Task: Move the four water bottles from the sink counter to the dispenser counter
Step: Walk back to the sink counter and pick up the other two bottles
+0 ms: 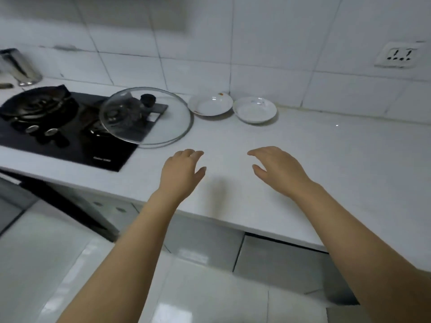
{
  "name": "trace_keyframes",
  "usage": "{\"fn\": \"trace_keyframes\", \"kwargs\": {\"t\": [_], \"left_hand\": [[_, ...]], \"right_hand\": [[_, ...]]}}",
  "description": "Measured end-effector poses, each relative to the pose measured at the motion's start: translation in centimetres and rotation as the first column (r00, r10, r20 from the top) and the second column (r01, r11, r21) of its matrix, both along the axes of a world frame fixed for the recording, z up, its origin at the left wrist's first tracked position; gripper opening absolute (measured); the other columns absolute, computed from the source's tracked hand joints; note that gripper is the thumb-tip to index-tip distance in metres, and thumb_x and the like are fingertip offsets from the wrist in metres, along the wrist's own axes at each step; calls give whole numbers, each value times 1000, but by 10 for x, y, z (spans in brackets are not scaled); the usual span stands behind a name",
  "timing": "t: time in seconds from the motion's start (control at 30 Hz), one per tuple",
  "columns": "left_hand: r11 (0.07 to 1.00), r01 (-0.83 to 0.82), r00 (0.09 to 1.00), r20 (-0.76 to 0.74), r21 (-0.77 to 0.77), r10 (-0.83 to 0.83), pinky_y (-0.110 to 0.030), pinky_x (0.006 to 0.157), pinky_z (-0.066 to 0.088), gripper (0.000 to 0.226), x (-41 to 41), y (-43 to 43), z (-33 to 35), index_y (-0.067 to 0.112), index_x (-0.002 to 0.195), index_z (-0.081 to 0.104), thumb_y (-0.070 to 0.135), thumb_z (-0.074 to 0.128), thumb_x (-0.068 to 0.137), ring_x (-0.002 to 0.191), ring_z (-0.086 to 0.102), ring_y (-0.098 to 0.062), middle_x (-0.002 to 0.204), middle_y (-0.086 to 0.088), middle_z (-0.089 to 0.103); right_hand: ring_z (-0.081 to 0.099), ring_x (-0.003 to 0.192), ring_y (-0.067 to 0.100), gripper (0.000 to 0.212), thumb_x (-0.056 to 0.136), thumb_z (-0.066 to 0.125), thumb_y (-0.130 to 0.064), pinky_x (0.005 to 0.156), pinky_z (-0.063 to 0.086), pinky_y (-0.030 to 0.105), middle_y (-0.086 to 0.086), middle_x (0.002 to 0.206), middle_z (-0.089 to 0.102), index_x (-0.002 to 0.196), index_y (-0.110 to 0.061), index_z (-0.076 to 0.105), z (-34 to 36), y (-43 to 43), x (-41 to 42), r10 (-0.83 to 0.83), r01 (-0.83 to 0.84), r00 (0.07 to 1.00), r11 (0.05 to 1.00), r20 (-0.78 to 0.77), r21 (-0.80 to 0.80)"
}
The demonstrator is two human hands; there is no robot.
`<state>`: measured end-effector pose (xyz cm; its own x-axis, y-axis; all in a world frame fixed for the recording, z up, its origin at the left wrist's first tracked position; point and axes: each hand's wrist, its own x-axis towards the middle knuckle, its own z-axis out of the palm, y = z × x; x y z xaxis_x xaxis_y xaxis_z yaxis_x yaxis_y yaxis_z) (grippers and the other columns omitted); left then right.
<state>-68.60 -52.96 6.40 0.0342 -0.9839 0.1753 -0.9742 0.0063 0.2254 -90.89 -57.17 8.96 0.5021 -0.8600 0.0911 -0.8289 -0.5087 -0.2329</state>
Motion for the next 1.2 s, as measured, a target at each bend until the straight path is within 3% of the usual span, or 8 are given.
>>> {"fn": "trace_keyframes", "kwargs": {"t": [0.23, 0.4, 0.53, 0.77, 0.9, 1.0, 1.1, 1.2], "left_hand": [[945, -320, 947, -27, -64, 319, -40, 94, 41, 42, 106, 78, 3, 13, 130, 47, 28, 50, 91, 119, 48, -28, 131, -7, 55], [845, -530, 848, -21, -69, 530, -41, 97, 39, 42, 177, 142, 6, 14, 131, 46, 26, 48, 91, 122, 45, -28, 132, -8, 54], [746, -662, 748, -3, -76, 664, -41, 95, 38, 40, 220, 188, 13, 13, 128, 48, 27, 48, 91, 119, 47, -29, 128, -9, 56], [589, -806, 589, 15, -50, 808, -38, 92, 37, 41, 260, 253, 13, 13, 130, 47, 27, 47, 91, 117, 47, -30, 128, -10, 55], [485, -874, 486, -10, -21, 874, -37, 90, 38, 40, 270, 281, 12, 13, 128, 48, 27, 47, 91, 116, 48, -29, 128, -9, 55], [425, -905, 425, -32, -7, 905, -37, 91, 39, 39, 277, 298, 9, 13, 128, 48, 27, 46, 91, 117, 47, -28, 129, -8, 54], [374, -927, 372, -45, 26, 927, -37, 91, 39, 40, 284, 312, 7, 13, 128, 48, 28, 47, 91, 117, 47, -29, 129, -10, 54], [337, -940, 335, -49, 51, 941, -37, 90, 40, 40, 288, 318, 5, 13, 128, 47, 28, 46, 91, 116, 47, -28, 129, -9, 53]], "right_hand": [[45, 123, 24, 40, 93, 42, -22, 95, 41, 38, 5, 132, 55, 133, -16, 46, -4, 21, 124, 179, -179, 984, 983, -8, -41], [48, 118, 26, 39, 93, 41, -19, 90, 43, 38, 6, 126, 58, 130, -14, 47, -7, 48, 214, 299, -299, 954, 952, -1, -64], [54, 104, 30, 28, 90, 42, -15, 81, 48, 42, 10, 111, 64, 114, -9, 55, -3, 75, 278, 385, -385, 923, 917, -22, -109], [56, 100, 31, 27, 89, 41, -12, 74, 50, 41, 11, 105, 65, 111, -7, 56, 1, 118, 367, 601, -600, 798, 792, -28, -113], [55, 97, 32, 25, 88, 42, -14, 63, 34, 32, 11, 102, 63, 109, -9, 56, -3, 137, 399, 685, -687, 726, 719, -57, -108], [56, 94, 29, 26, 89, 41, -15, 60, 31, 30, 10, 100, 63, 110, -11, 56, -5, 147, 417, 731, -735, 677, 668, -81, -115], [54, 104, 30, 34, 91, 40, -15, 69, 39, 33, 9, 113, 62, 123, -12, 51, -5, 156, 433, 768, -772, 636, 631, -75, -75], [54, 101, 29, 31, 91, 40, -15, 70, 42, 35, 10, 111, 62, 119, -9, 52, -5, 163, 447, 791, -794, 608, 607, -66, -38]]}}
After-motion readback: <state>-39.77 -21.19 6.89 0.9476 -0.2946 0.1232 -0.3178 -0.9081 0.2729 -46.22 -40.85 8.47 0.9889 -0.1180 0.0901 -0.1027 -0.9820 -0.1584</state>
